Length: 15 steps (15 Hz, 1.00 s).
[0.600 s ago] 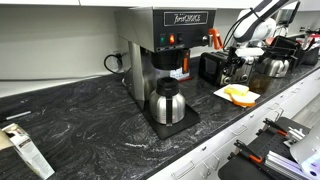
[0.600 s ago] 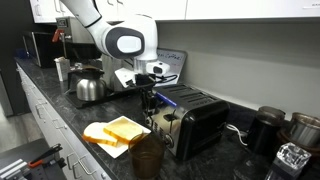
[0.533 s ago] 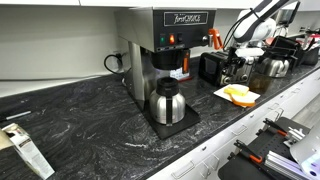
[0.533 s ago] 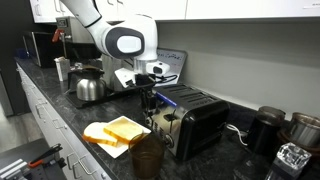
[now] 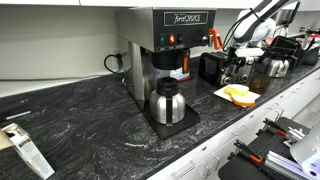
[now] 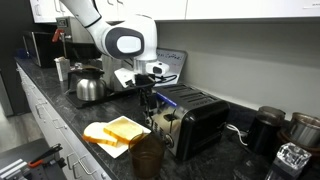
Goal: Push the left lever on the toaster downwards
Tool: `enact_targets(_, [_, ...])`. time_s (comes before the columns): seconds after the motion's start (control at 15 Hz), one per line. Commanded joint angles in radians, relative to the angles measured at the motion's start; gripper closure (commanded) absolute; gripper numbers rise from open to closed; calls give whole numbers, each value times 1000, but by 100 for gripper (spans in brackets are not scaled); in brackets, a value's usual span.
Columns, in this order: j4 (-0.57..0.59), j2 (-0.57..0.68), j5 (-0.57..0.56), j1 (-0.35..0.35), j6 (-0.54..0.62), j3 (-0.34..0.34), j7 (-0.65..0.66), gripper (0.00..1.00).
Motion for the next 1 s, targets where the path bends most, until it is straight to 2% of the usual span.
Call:
enact_targets(0.0, [1,-4,-1,2,1,4,11,0])
enact_targets(0.27, [-7,-45,-18,17,0,25,71,0])
enact_targets(0.93, [-16,-53,-22,15,0,25,77,0])
